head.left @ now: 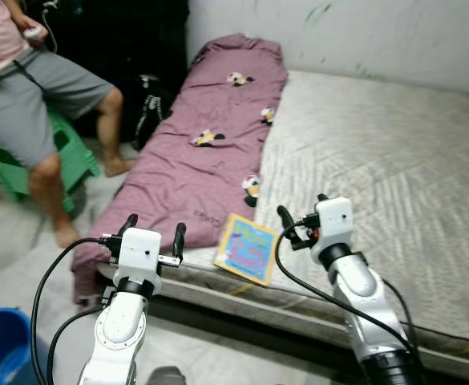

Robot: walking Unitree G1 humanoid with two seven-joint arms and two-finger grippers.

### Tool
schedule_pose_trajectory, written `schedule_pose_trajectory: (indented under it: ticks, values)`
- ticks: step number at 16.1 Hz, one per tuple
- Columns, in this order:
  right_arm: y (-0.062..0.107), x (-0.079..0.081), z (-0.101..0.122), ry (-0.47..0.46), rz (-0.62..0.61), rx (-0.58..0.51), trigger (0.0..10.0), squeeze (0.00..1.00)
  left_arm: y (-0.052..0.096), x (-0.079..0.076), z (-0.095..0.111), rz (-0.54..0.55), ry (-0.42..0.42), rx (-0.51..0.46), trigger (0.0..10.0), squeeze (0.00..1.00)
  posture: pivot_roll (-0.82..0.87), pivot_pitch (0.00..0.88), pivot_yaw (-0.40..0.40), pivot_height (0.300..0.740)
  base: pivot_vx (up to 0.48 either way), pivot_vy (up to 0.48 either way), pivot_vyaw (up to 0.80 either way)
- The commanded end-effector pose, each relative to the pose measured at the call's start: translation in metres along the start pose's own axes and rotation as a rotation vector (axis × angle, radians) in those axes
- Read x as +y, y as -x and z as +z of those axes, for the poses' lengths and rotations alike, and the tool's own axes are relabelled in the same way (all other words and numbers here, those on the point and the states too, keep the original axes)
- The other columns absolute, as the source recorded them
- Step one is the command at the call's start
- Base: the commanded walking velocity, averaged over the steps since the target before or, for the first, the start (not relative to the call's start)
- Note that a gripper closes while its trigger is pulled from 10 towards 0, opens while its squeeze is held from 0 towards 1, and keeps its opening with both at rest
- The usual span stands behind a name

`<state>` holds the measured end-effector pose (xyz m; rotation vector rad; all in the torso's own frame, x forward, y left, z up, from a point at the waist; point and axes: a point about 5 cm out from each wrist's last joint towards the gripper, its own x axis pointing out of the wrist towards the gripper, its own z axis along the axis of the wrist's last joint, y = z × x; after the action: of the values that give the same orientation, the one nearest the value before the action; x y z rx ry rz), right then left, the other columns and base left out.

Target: Clean up the room

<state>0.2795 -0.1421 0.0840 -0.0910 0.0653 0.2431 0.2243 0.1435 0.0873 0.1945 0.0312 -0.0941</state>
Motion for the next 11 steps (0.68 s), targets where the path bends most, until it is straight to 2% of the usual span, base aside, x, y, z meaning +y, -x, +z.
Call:
schedule_pose_trajectory:
  ticks: [1, 3, 9, 11]
  values:
    - [-0.0016, 0.0002, 0.0051, -0.004, 0.002, -0.017, 10.0, 0.00, -0.0020, 0.0022, 0.0065, -0.008, -0.003, -0.032, 10.0, 0.00, 0.01, 0.000, -0.057, 0.740, 0.000, 0.000, 0.00]
    - [-0.0021, 0.0004, 0.0053, -0.007, 0.002, -0.018, 10.0, 0.00, -0.0023, 0.0022, 0.0070, -0.011, -0.001, -0.034, 10.0, 0.00, 0.02, 0.000, -0.058, 0.740, 0.126, 0.000, 0.00]
    - [-0.0032, 0.0001, 0.0041, -0.025, -0.010, -0.004, 10.0, 0.00, -0.0021, 0.0011, 0.0079, -0.031, 0.005, -0.039, 10.0, 0.00, 0.02, 0.000, -0.053, 0.740, 0.307, 0.000, 0.00]
    - [-0.0031, -0.0002, 0.0041, -0.026, -0.012, -0.005, 10.0, 0.00, -0.0022, 0.0008, 0.0072, -0.029, 0.004, -0.032, 10.0, 0.00, 0.02, 0.000, -0.053, 0.740, 0.324, 0.000, -0.44]
